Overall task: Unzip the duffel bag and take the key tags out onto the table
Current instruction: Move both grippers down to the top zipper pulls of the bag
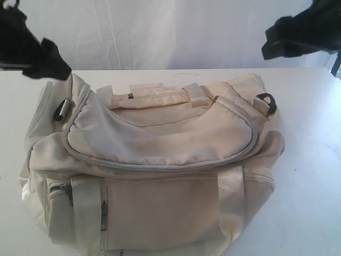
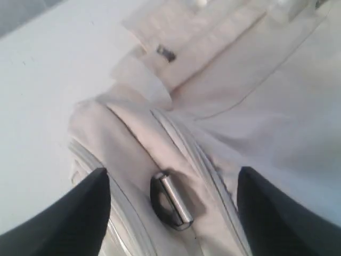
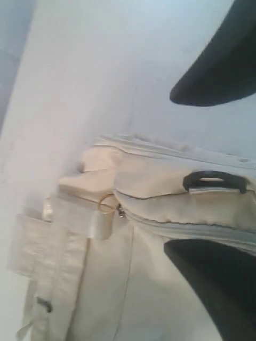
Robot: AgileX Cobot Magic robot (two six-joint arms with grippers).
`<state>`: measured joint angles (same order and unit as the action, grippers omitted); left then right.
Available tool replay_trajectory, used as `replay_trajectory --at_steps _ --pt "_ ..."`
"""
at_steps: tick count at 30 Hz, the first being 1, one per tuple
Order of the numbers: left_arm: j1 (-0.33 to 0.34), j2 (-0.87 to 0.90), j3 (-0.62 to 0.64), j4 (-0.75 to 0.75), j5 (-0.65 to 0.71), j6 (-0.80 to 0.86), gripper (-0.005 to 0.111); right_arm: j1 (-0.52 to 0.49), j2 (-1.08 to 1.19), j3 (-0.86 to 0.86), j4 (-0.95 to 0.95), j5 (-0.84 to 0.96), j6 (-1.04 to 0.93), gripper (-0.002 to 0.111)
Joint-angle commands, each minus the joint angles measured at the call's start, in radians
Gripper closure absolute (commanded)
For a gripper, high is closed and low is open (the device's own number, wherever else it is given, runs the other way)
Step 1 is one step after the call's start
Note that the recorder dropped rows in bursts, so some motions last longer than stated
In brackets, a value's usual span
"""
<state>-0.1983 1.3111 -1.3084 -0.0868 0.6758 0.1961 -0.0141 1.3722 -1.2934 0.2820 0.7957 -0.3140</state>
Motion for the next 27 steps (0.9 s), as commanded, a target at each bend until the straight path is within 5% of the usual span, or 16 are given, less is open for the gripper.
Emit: replay_trajectory --at_steps 1,7,18,27 --pt "-0.002 -0.038 -0.111 -0.080 0.096 -0.003 0.037 -0.006 -0.076 -0.021 -0.007 0.038 -0.002 0.043" --pt "-0.002 0.063 -0.173 -0.324 0.278 0.109 0.041 -0.006 -0.121 -0.021 -0.007 0.125 0.004 0.043" --pt "-0.011 0.511 -0.415 -0.617 0.219 0.295 0.041 -0.006 -0.120 -0.019 0.049 0.162 0.004 0.043" --pt "-0.046 0.797 -0.626 -0.714 0.114 0.406 0.041 0.066 0.045 -0.046 0.088 0.094 -0.060 0.047"
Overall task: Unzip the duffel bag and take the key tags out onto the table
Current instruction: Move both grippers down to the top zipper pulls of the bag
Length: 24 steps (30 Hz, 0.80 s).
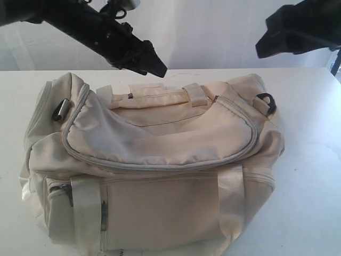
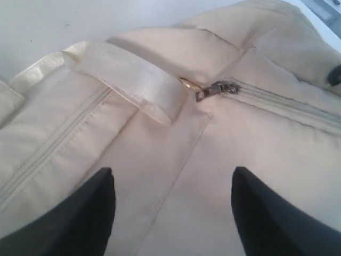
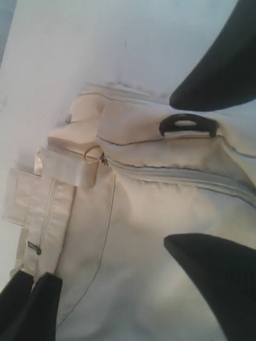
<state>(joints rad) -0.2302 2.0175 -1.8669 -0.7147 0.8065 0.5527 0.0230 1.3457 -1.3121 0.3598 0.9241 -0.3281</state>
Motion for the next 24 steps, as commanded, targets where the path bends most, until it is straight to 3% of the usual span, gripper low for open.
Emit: replay_trajectory --at_steps 1,5,12,16,20,24 --pt "-0.015 0.112 -0.083 -0.114 -0.019 0.061 0.041 0.037 0.101 -0.045 0.010 -0.026 -0.053 0.047" --pt "-0.015 0.197 -0.145 -0.224 -0.017 0.102 0.041 0.067 0.231 -0.156 0.010 0.041 -0.076 0.047" --pt "-0.015 0.230 -0.182 -0.224 -0.028 0.091 0.041 0.131 0.478 -0.433 -0.004 0.166 -0.099 0.048" --pt "-0.004 0.230 -0.182 -0.192 -0.030 0.066 0.041 0.177 0.626 -0.592 -0.120 0.269 -0.058 0.048" --pt "-0.002 0.241 -0.182 -0.214 -0.034 0.046 0.041 0.186 0.699 -0.660 -0.233 0.297 0.019 0.048" --pt "-0.002 0.282 -0.186 -0.330 -0.027 0.053 0.041 0.186 0.691 -0.681 -0.253 0.297 0.027 0.048"
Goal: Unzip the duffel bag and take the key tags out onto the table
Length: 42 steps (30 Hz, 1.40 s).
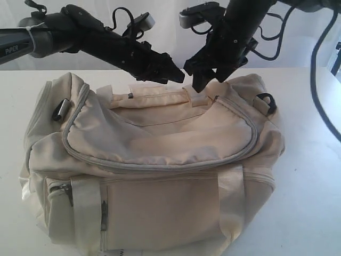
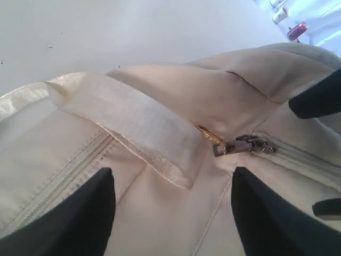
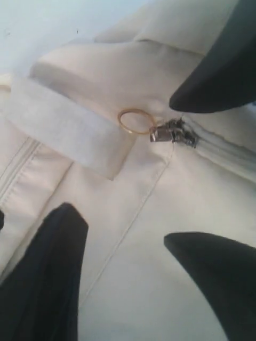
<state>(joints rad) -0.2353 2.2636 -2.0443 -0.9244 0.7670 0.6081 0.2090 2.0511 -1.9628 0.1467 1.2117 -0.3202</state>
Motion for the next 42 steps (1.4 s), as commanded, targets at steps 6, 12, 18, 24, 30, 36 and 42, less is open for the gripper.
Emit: replay_trajectory --at_steps 6,12,18,24,30,36,42 --pt "-0.012 0.126 -0.113 -0.181 0.066 -0.024 0.041 -0.001 -0.078 -0.040 -0.054 0.009 0.049 0.048" --pt "-0.056 0.192 -0.165 -0.172 0.055 -0.055 0.042 -0.001 -0.084 -0.040 -0.053 0.009 0.049 0.048" --pt "-0.057 0.213 -0.191 -0.168 0.006 -0.089 0.076 -0.001 -0.084 -0.040 -0.053 0.009 0.045 0.048" --pt "-0.011 0.184 -0.191 -0.188 0.067 -0.033 0.107 -0.001 -0.053 -0.040 -0.021 0.009 0.030 0.048" --pt "0.017 0.151 -0.191 -0.179 0.148 -0.020 0.107 -0.001 -0.004 -0.038 -0.010 0.001 0.003 0.048" --pt "0.017 0.123 -0.191 -0.166 0.172 0.001 0.107 -0.001 0.046 -0.038 -0.017 -0.098 -0.043 0.048" --pt "0.017 0.120 -0.191 -0.166 0.201 0.019 0.107 -0.001 0.061 -0.038 -0.100 -0.187 -0.041 0.048"
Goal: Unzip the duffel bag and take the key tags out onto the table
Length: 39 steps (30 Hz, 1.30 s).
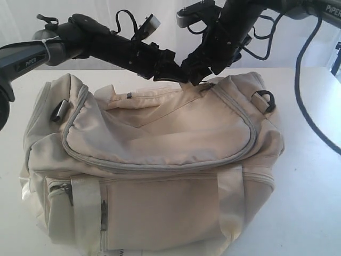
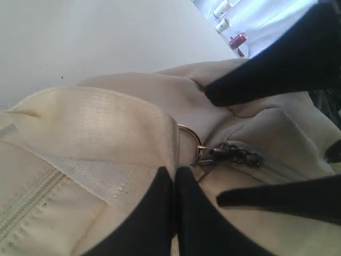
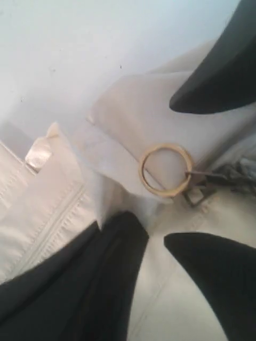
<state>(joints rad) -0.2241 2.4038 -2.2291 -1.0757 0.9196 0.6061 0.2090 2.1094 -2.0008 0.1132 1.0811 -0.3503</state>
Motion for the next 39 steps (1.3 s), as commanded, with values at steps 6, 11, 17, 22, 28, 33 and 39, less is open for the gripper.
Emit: replay_trajectory --at_steps 6,11,17,22,28,33,39 --pt "0.006 -0.020 -0.007 -0.014 0.050 0.021 0.107 -0.001 0.029 0.000 -0.073 -0.066 -0.013 0.048" --pt "0.017 -0.030 -0.007 -0.014 0.056 0.021 0.107 -0.001 0.061 -0.002 -0.061 -0.067 -0.015 0.048" --pt "0.029 -0.032 -0.007 -0.019 0.080 0.033 0.107 -0.001 0.071 -0.002 -0.059 -0.079 -0.030 0.053" --pt "0.033 -0.032 -0.007 -0.022 0.082 0.046 0.107 -0.001 0.089 -0.002 -0.059 -0.052 -0.030 0.071" --pt "0.033 -0.032 -0.007 -0.022 0.082 0.046 0.107 -0.001 0.069 -0.003 -0.059 -0.106 -0.004 0.108" --pt "0.033 -0.032 -0.007 -0.018 0.077 0.046 0.107 -0.001 0.022 -0.003 -0.059 -0.166 -0.004 0.108" --pt "0.033 -0.030 -0.007 -0.016 0.066 0.046 0.107 -0.001 -0.023 -0.003 -0.061 -0.133 0.012 0.108"
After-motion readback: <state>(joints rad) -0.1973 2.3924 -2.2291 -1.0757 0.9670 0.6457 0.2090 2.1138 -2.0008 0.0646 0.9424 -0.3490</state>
